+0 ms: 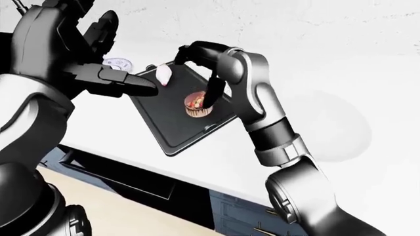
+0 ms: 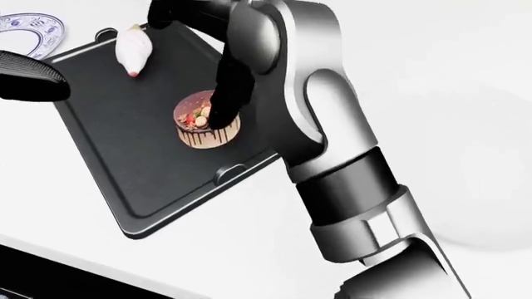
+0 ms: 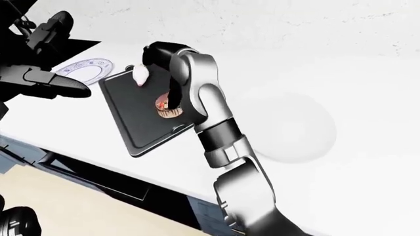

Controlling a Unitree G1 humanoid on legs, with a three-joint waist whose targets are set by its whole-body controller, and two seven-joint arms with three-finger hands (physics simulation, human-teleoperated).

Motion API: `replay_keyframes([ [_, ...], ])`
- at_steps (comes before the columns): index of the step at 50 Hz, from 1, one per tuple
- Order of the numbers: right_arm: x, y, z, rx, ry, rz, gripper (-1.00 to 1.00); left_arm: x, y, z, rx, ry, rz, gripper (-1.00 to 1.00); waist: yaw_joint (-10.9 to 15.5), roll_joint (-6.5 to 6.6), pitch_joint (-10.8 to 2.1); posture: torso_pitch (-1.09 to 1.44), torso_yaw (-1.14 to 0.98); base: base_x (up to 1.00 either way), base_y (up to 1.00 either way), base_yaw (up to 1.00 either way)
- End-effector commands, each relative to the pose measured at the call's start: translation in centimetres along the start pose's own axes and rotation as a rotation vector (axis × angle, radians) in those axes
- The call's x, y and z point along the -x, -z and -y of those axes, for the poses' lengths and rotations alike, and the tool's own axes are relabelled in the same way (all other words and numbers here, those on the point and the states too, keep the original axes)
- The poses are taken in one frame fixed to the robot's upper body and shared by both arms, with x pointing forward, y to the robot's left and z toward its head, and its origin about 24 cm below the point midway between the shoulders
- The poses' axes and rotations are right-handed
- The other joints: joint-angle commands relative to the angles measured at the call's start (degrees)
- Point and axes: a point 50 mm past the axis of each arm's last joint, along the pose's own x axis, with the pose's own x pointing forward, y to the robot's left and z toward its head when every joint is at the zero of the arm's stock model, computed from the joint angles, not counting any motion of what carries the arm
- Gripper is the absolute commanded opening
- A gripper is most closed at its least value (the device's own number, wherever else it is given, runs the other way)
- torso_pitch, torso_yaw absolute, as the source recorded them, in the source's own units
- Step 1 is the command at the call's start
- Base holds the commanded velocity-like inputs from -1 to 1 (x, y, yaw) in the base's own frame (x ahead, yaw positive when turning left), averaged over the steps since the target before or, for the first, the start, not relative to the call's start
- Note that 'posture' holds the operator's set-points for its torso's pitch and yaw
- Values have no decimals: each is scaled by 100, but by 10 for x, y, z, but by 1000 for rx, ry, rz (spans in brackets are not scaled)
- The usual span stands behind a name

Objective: Move the dessert items from the plate to the tray.

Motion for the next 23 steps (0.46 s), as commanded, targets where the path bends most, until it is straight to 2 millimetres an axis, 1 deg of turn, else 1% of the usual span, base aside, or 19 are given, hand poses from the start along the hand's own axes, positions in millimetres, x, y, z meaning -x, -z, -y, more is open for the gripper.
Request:
replay_keyframes([
  [1, 11, -8, 22, 23, 74, 29, 55, 2, -13, -2, -11, -17, 71, 100, -8, 34, -158, 0, 18, 0, 0, 0],
  [5, 23, 3, 36, 11, 86, 19, 54, 2, -15, -1, -21, -16, 74, 100, -7, 26, -151, 0, 18, 0, 0, 0],
  [6, 30, 8, 44, 5, 94, 13, 56, 2, -15, -2, -15, -10, 69, 100, -11, 22, -148, 0, 18, 0, 0, 0],
  [7, 32, 11, 47, 4, 100, 10, 58, 2, -15, -1, -12, -7, 67, 100, -15, 16, -146, 0, 18, 0, 0, 0],
  [9, 45, 23, 59, -4, 116, -3, 71, 1, -16, 0, -10, -5, 69, 100, -17, 6, -141, 0, 18, 0, 0, 0],
  [11, 54, 30, 64, -7, 127, -13, 77, 0, -17, 1, -9, -2, 69, 100, -13, -11, -135, 0, 18, 0, 0, 0],
  [15, 81, 54, 80, -26, 169, -53, 87, -2, -20, 1, -12, -6, 74, 100, -24, -49, -125, 0, 18, 0, 0, 0],
  [18, 108, 68, 90, -36, 203, -76, 96, -3, -22, 1, -16, -2, 80, 100, -28, -83, -123, 0, 18, 0, 0, 0],
  [19, 112, 71, 92, -38, 209, -82, 98, -3, -23, 0, -17, -3, 80, 100, -31, -94, -117, 0, 18, 0, 0, 0],
  [20, 125, 81, 96, -48, 228, -104, 100, -3, -23, 1, -16, -2, 82, 100, -32, -101, -112, 0, 18, 0, 0, 0],
  [21, 130, 84, 97, -53, 235, -109, 100, -3, -23, 1, -17, -2, 82, 100, -40, -112, -109, 0, 18, 0, 0, 0],
  [23, 151, 96, 101, -62, 256, -133, 100, -3, -23, 0, -17, -5, 81, 100, -38, -133, -104, 0, 18, 0, 0, 0],
])
